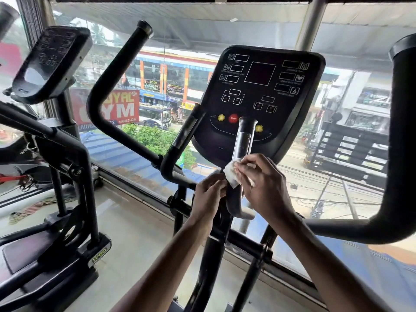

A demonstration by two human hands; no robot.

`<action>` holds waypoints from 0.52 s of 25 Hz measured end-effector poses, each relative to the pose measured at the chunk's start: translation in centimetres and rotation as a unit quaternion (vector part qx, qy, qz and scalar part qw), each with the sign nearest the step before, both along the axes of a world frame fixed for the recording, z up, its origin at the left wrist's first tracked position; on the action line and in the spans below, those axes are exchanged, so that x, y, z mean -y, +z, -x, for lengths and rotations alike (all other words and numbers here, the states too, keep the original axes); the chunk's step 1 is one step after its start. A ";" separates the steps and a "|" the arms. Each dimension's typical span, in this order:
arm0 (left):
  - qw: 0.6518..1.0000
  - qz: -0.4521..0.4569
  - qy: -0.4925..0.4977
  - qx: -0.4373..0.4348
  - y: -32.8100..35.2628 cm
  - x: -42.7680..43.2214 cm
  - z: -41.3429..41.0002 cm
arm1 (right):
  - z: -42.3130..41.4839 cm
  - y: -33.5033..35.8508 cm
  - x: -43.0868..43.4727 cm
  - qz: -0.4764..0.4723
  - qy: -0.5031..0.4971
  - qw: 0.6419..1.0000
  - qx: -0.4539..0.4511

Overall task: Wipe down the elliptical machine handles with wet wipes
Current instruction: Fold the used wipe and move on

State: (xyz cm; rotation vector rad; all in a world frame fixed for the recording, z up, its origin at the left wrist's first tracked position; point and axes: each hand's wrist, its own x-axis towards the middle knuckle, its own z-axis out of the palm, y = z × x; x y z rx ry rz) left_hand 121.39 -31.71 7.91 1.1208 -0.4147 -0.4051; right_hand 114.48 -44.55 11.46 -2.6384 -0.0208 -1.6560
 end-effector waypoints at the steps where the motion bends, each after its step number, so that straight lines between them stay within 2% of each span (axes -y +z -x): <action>1: 1.000 0.006 -0.007 -0.010 0.2 0.0 0.1 | -0.1 0.1 0.0 -0.019 -0.004 1.000 0.003; 2: 1.000 0.007 -0.011 -0.016 0.4 0.0 0.1 | -0.1 0.1 -0.2 -0.031 -0.011 0.999 0.003; 5: 1.000 0.004 -0.024 -0.015 0.5 -0.1 0.0 | 0.0 -0.4 -0.5 0.010 -0.027 0.999 -0.017; 9: 1.000 -0.005 -0.013 -0.026 0.8 0.1 -0.2 | -0.3 0.9 -0.4 -0.031 -0.017 0.999 0.000; 13: 1.000 -0.006 -0.014 -0.022 1.4 0.0 -0.5 | -0.2 1.2 -0.3 0.039 -0.042 0.998 -0.013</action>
